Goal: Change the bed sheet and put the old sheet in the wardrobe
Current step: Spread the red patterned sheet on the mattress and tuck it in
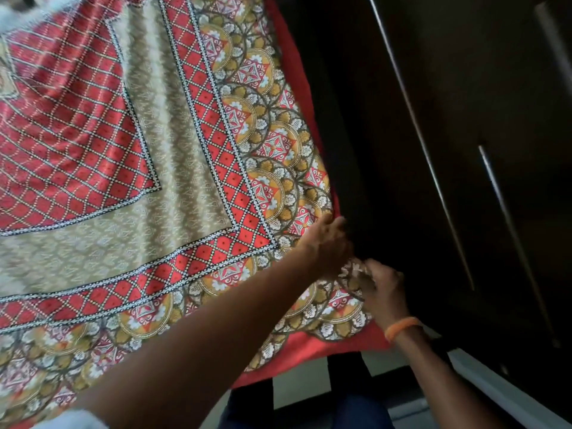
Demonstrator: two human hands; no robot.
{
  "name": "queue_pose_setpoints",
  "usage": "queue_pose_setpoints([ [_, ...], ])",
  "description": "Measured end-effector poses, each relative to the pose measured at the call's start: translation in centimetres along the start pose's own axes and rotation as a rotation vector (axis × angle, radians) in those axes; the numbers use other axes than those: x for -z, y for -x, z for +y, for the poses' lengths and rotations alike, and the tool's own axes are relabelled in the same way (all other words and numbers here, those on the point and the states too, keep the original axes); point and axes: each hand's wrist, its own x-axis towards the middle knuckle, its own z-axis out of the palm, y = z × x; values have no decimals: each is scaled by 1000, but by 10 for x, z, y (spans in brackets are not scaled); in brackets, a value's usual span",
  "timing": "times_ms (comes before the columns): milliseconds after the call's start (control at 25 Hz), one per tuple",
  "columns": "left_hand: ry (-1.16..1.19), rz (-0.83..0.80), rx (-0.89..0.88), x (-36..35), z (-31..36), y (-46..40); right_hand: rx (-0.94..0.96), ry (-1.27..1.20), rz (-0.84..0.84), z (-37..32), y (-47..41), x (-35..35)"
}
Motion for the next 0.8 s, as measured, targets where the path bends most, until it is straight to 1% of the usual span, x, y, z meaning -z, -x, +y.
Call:
queue_pose_setpoints([
  [80, 13, 16, 38, 20, -10, -18, 62, 133, 170, 1, 2, 22],
  [160, 81, 78, 55, 38, -11, -31, 67, 226, 313, 3, 5, 35],
  [240, 131, 132, 55, 49, -5, -39, 70, 227, 390, 7, 3, 39],
  [360, 178, 245, 34, 51, -1, -51, 176, 294, 543, 11, -1, 48],
  [400, 193, 263, 21, 49, -1, -56, 186, 334, 561, 13, 1, 49],
  [440, 201, 275, 8, 44, 1, -62, 181, 386, 562, 18, 4, 48],
  [480, 189, 264, 3, 37, 6, -67, 147, 457, 529, 22, 4, 45],
  [600, 136, 139, 6, 5, 15, -86, -96, 655, 284, 36, -10, 18],
  [640, 115, 85, 6, -7, 12, -92, -128, 677, 227, 38, -19, 6],
  [680, 90, 45, 2, -18, 6, -98, -137, 679, 155, 41, -29, -4],
  [800, 17, -35, -18, -36, -5, -110, -120, 717, 43, 63, -53, -33],
])
